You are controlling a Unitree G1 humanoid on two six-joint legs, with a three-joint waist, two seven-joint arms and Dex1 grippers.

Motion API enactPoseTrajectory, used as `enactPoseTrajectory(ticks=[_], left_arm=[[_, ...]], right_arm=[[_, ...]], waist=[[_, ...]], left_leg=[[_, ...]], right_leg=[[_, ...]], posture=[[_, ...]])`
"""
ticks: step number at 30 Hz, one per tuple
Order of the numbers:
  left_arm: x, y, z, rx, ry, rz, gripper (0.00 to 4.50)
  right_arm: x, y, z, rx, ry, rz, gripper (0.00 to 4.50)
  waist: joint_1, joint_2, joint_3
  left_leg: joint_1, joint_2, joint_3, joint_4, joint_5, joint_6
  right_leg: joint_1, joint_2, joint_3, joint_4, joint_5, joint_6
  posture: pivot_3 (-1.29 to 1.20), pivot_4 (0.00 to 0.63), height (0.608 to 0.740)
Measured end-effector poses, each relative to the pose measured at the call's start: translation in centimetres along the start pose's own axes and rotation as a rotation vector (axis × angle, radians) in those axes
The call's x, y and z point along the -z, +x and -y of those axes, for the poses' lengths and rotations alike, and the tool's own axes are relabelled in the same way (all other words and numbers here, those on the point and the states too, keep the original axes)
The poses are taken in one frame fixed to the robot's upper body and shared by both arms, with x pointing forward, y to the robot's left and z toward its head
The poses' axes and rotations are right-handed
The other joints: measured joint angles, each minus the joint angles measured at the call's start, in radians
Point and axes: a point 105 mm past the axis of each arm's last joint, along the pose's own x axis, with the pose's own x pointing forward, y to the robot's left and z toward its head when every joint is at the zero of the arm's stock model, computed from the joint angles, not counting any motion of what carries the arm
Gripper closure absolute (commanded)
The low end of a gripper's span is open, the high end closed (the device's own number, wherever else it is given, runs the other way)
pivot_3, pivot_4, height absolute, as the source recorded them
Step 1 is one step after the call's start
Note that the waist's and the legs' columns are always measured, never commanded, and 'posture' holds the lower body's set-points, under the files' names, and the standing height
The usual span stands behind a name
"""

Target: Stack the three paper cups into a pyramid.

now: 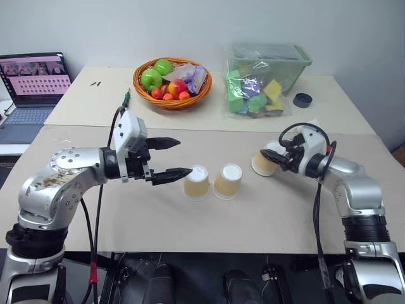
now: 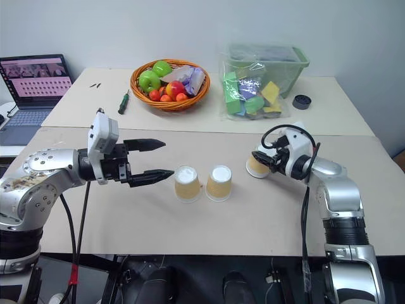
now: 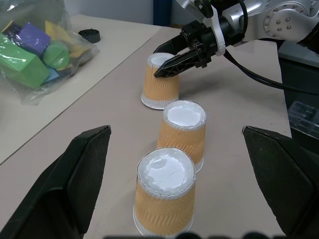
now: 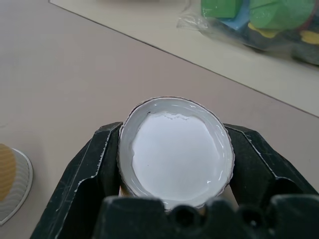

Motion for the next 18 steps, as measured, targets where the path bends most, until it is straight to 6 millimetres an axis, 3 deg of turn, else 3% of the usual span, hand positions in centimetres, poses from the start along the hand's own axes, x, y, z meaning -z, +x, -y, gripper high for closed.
enactPoseTrajectory(ticks=[3,8,11,18], left_arm=[[0.2,0.1,0.1,0.007,-0.005,-0.006,0.0],[0.4,0.3,0.3,0.019,-0.007,-0.011,0.0],[0.4,0.3,0.3,0.023,-0.004,-0.014,0.0],[0.6,0.5,0.3,0.033,0.004,-0.018,0.0]], right_arm=[[-3.9,0.0,-0.6,-0.061,-0.052,0.078,1.81],[-13.3,-1.2,-3.7,-0.302,-0.193,0.219,1.81],[-15.0,-1.6,-6.5,-0.476,-0.22,0.213,1.81],[-14.1,-2.1,-13.1,-0.833,-0.269,0.09,1.81]], waist=[[0.0,0.003,0.002],[0.003,0.009,0.008],[0.004,0.009,0.008],[0.006,0.009,0.009]], left_leg=[[0.0,0.0,0.0,0.0,0.0,0.0],[0.0,0.0,0.0,-0.002,0.0,0.0],[0.0,0.0,0.0,-0.002,0.0,0.0],[-0.002,0.0,0.0,-0.001,0.0,0.0]], right_leg=[[0.0,0.0,0.0,0.0,0.0,0.0],[-0.001,0.0,0.0,0.0,0.0,-0.001],[-0.002,0.0,-0.001,0.0,-0.001,-0.001],[-0.002,0.0,-0.001,0.0,-0.001,-0.001]], posture=[[0.0,0.15,0.692],[0.0,0.15,0.692],[0.0,0.15,0.692],[0.0,0.15,0.692]])
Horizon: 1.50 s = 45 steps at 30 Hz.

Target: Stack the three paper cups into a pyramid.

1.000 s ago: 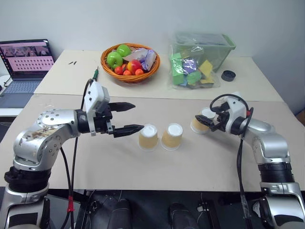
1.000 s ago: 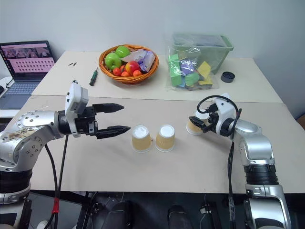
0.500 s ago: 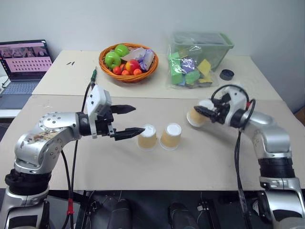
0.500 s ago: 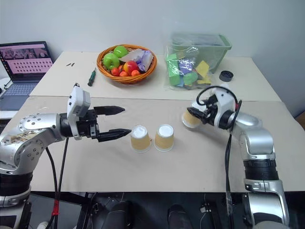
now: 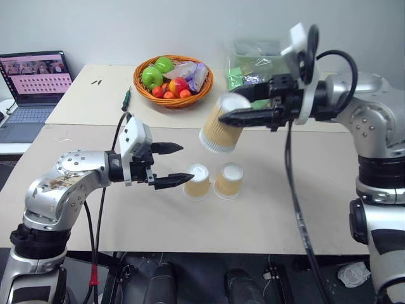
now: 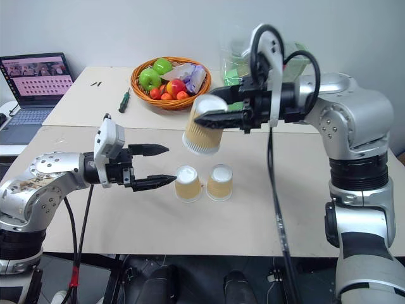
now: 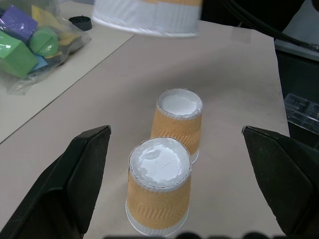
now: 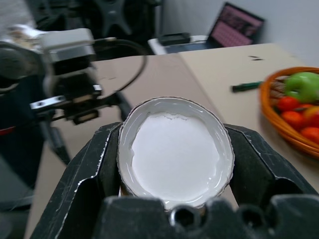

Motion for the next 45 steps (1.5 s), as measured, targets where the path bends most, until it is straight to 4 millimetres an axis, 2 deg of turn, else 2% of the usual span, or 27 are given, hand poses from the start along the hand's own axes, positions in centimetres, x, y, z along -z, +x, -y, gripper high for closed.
enactPoseTrajectory(ticks=[3,9,17,24,26,29,32,35,38,40,42,44,45], left_arm=[[0.0,0.0,0.0,0.0,0.0,0.002,0.0],[0.0,0.1,0.0,-0.007,0.0,0.007,0.0],[-0.1,0.1,0.0,-0.015,0.002,0.008,0.0],[-0.1,0.1,-0.1,-0.016,0.002,0.008,0.0],[-0.1,0.1,-0.1,-0.017,0.002,0.008,0.0],[-0.1,0.1,-0.1,-0.019,0.001,0.008,0.0],[-0.1,0.1,-0.2,-0.025,0.001,0.008,0.0],[-0.1,0.1,-0.2,-0.03,-0.001,0.009,0.0],[-0.1,0.1,-0.2,-0.034,-0.003,0.013,0.0],[0.1,-0.2,-0.2,-0.051,-0.02,0.021,0.0],[0.4,-0.5,-0.5,-0.085,-0.035,0.022,0.0],[1.0,-1.3,-1.2,-0.173,-0.071,0.044,0.0],[1.7,-2.0,-2.0,-0.263,-0.106,0.062,0.0]], right_arm=[[0.8,0.9,-0.8,-0.05,-0.007,-0.043,1.81],[4.1,2.1,-1.0,-0.081,-0.003,-0.124,1.81],[5.2,2.1,0.4,-0.029,-0.026,-0.152,1.81],[5.8,2.6,0.5,-0.03,-0.024,-0.156,1.81],[6.3,2.7,0.4,-0.034,-0.013,-0.157,0.8],[6.4,2.8,0.5,-0.024,-0.028,-0.162,0.05],[6.4,2.7,0.6,-0.018,-0.028,-0.157,0.05],[5.0,1.9,0.7,-0.014,-0.027,-0.097,0.05],[0.6,-0.6,-0.2,-0.074,-0.032,0.061,0.05],[-3.7,-3.3,-1.7,-0.131,-0.068,0.213,0.05],[-5.9,-5.1,-2.4,-0.143,-0.079,0.313,0.05],[-6.8,-6.6,-1.5,-0.056,-0.044,0.395,0.05],[-6.6,-7.4,0.4,0.096,-0.004,0.417,0.05]], waist=[[0.0,0.0,0.0],[-0.001,0.0,0.0],[-0.001,0.0,0.0],[-0.001,0.0,0.0],[-0.001,0.0,0.0],[0.0,0.0,0.0],[-0.001,0.0,0.0],[0.0,0.0,0.001],[0.003,0.0,0.003],[0.004,0.0,0.004],[0.002,0.0,0.004],[-0.001,0.0,0.003],[-0.008,-0.001,0.003]], left_leg=[[0.0,0.0,0.0,0.0,0.0,0.0],[-0.001,0.0,0.0,0.0,0.0,0.0],[-0.001,0.0,0.0,0.001,0.0,0.0],[-0.001,0.0,0.0,0.001,0.0,0.0],[-0.001,0.0,0.0,0.001,0.0,0.0],[-0.001,0.0,0.0,0.001,0.0,0.0],[-0.001,0.0,0.0,0.001,0.0,0.0],[-0.001,0.0,0.0,0.001,0.0,0.0],[-0.001,0.0,0.0,0.0,0.0,0.0],[-0.001,0.0,0.0,0.0,0.0,0.0],[-0.001,0.0,-0.001,0.0,0.0,0.0],[0.001,0.0,-0.001,0.001,0.0,0.0],[0.003,0.0,0.0,0.001,0.0,0.0]], right_leg=[[0.0,0.0,0.0,0.001,0.0,0.0],[-0.001,0.0,0.0,0.001,0.0,0.0],[-0.001,0.0,0.0,0.001,0.0,0.0],[-0.001,0.0,0.0,0.001,0.0,0.0],[-0.001,0.0,0.0,0.002,0.0,0.0],[-0.001,0.0,0.0,0.002,0.0,0.0],[-0.001,0.0,0.0,0.002,0.0,0.0],[-0.001,0.0,0.0,0.002,0.0,0.0],[-0.001,0.0,0.0,0.002,0.0,0.0],[-0.001,0.0,0.0,0.001,0.0,0.0],[0.0,0.0,-0.001,0.001,0.0,0.0],[0.002,0.0,-0.001,0.001,0.0,0.0],[0.003,0.0,0.0,0.001,0.0,0.0]], posture=[[0.0,0.15,0.692],[0.0,0.15,0.692],[0.0,0.15,0.692],[0.0,0.15,0.692],[0.0,0.15,0.692],[0.0,0.15,0.692],[0.0,0.15,0.692],[0.0,0.15,0.692],[0.0,0.15,0.692],[0.0,0.15,0.692],[0.0,0.15,0.692],[0.0,0.15,0.692],[0.0,0.15,0.692]])
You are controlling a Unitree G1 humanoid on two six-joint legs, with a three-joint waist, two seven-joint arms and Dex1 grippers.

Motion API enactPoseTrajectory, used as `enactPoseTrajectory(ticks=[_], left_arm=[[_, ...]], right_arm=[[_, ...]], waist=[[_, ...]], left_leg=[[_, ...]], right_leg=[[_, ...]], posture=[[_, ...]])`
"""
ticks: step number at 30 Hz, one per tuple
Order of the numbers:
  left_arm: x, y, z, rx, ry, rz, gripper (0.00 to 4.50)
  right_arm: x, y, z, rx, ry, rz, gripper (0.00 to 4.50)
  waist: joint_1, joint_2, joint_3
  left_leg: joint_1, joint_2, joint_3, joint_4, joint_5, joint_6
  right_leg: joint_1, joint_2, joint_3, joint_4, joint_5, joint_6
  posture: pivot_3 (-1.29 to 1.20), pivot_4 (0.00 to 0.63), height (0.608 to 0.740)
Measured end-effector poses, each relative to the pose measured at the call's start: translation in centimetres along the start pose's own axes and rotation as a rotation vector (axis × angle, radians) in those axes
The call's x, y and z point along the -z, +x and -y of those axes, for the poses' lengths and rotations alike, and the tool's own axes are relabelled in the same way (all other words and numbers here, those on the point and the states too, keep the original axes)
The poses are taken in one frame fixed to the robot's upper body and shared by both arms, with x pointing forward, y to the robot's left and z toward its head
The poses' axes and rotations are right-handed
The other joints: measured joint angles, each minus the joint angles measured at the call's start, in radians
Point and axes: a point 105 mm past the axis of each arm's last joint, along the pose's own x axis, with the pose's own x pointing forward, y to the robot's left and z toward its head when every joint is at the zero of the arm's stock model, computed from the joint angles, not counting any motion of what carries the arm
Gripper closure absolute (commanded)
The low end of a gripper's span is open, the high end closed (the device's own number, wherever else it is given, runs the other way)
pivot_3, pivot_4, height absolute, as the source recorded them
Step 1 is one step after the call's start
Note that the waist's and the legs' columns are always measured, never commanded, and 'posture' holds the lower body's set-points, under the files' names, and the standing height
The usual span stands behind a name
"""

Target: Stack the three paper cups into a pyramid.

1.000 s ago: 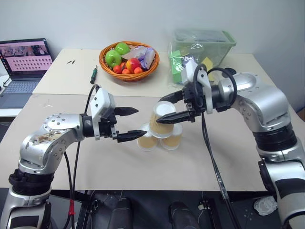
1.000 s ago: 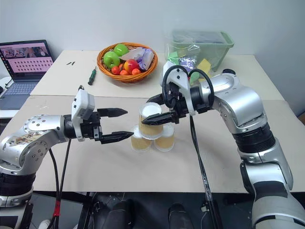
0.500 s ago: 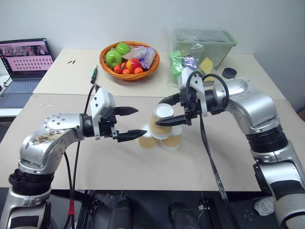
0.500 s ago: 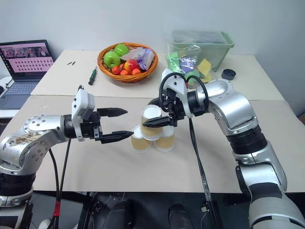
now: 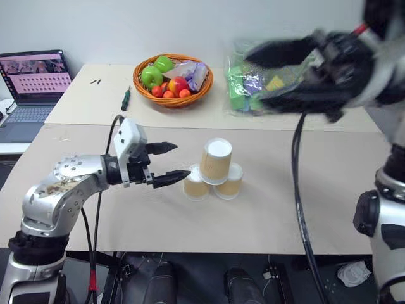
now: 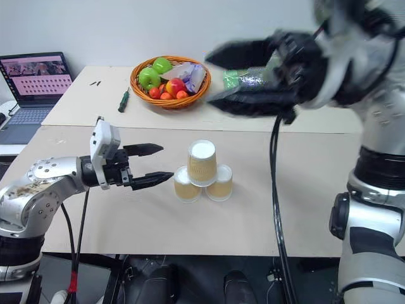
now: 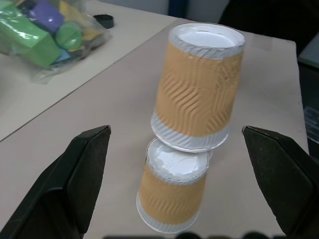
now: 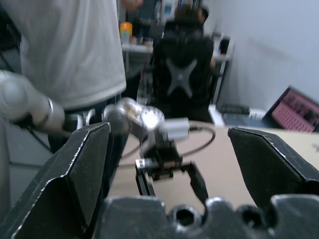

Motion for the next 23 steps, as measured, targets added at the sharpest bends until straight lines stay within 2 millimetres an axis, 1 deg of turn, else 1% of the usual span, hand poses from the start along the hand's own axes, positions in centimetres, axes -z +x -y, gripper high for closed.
enactPoseTrajectory(ticks=[1,2,3,4,5,6,7,8,9,11,13,16,19,23], left_arm=[[0.5,-0.4,-0.8,-0.072,-0.028,0.009,0.0],[1.1,-0.9,-1.6,-0.157,-0.059,0.023,0.0],[1.7,-1.4,-2.2,-0.219,-0.08,0.025,0.0],[2.2,-1.8,-2.8,-0.275,-0.098,0.024,0.0],[2.7,-2.3,-3.4,-0.347,-0.121,0.035,0.0],[3.2,-3.0,-4.1,-0.42,-0.145,0.049,0.0],[3.8,-3.6,-4.9,-0.514,-0.159,0.055,0.0],[4.4,-4.3,-5.7,-0.597,-0.17,0.061,0.0],[5.2,-5.0,-6.7,-0.72,-0.184,0.077,0.0],[6.7,-6.1,-8.1,-0.881,-0.204,0.086,0.0],[8.3,-7.1,-9.2,-1.016,-0.216,0.075,0.0],[9.2,-8.0,-10.8,-1.176,-0.189,0.096,0.0],[9.7,-8.4,-11.6,-1.262,-0.174,0.122,0.0],[10.3,-8.0,-12.3,-1.313,-0.175,0.138,0.0]], right_arm=[[0.6,-0.8,2.1,0.152,0.01,-0.011,0.05],[2.4,-2.2,4.7,0.359,0.009,-0.069,0.05],[4.4,-3.5,6.5,0.5,0.013,-0.137,0.05],[6.9,-4.9,7.9,0.628,0.008,-0.234,0.05],[10.0,-6.7,8.9,0.757,-0.033,-0.371,0.05],[13.1,-8.3,9.3,0.841,-0.038,-0.491,0.05],[15.8,-9.8,9.5,0.922,-0.04,-0.585,0.05],[17.4,-10.8,9.5,0.986,-0.035,-0.631,0.05],[19.1,-11.9,9.5,1.074,-0.04,-0.671,0.05],[20.9,-13.1,9.4,1.183,-0.046,-0.689,0.05],[22.3,-13.7,9.1,1.274,-0.038,-0.667,0.05],[23.4,-15.2,8.8,1.406,-0.054,-0.613,0.05],[24.5,-16.0,8.3,1.467,-0.064,-0.584,0.05],[26.0,-16.6,7.3,1.505,-0.036,-0.569,0.05]], waist=[[-0.002,-0.001,0.0],[-0.003,-0.002,-0.001],[-0.003,-0.003,-0.002],[-0.002,-0.003,-0.002],[0.0,-0.003,-0.002],[0.003,-0.003,-0.001],[0.006,-0.003,-0.001],[0.008,-0.003,-0.001],[0.008,-0.002,-0.001],[0.01,-0.002,-0.001],[0.01,-0.002,-0.001],[0.012,-0.003,-0.001],[0.015,-0.002,-0.001],[0.013,-0.002,-0.001]], left_leg=[[0.001,0.0,0.0,0.001,0.0,0.0],[0.001,0.0,0.0,0.001,0.0,0.0],[0.001,0.0,0.0,0.002,0.0,0.0],[0.0,0.0,0.0,0.002,0.0,0.0],[-0.001,0.0,0.001,0.001,0.0,0.0],[-0.002,-0.001,0.001,0.002,0.0,0.0],[-0.004,-0.002,0.001,0.0,0.0,0.0],[-0.006,-0.002,0.001,0.0,0.001,0.0],[-0.008,-0.003,0.001,0.0,0.0,0.0],[-0.015,-0.003,0.001,0.0,0.001,-0.001],[-0.015,-0.003,0.001,0.001,0.001,-0.001],[-0.014,-0.004,0.0,0.003,0.002,-0.002],[-0.014,-0.005,0.0,0.003,0.003,-0.002],[-0.014,-0.005,-0.001,0.003,0.004,-0.003]], right_leg=[[0.0,0.0,0.0,0.0,0.0,0.0],[0.0,0.0,0.0,0.0,0.001,0.0],[0.0,0.0,0.0,0.0,0.001,0.0],[0.0,0.0,0.001,-0.001,0.001,0.001],[-0.001,0.0,0.002,-0.001,0.002,0.001],[-0.002,-0.001,0.002,-0.001,0.002,0.001],[-0.004,-0.001,0.002,-0.002,0.002,0.001],[-0.006,-0.002,0.003,-0.001,0.002,0.002],[-0.009,-0.002,0.003,0.0,0.002,0.002],[-0.016,-0.002,0.003,0.003,0.003,0.001],[-0.017,-0.002,0.003,0.006,0.003,0.001],[-0.015,-0.002,0.002,0.007,0.003,0.002],[-0.014,-0.002,0.002,0.008,0.004,0.003],[-0.015,-0.002,0.002,0.008,0.004,0.003]], posture=[[0.0,0.15,0.692],[0.0,0.15,0.692],[0.0,0.15,0.692],[0.0,0.15,0.692],[0.0,0.15,0.692],[0.0,0.15,0.692],[0.0,0.15,0.692],[0.0,0.15,0.692],[0.0,0.15,0.692],[0.0,0.15,0.692],[0.0,0.15,0.692],[0.0,0.15,0.692],[0.0,0.15,0.692],[0.0,0.15,0.692]])
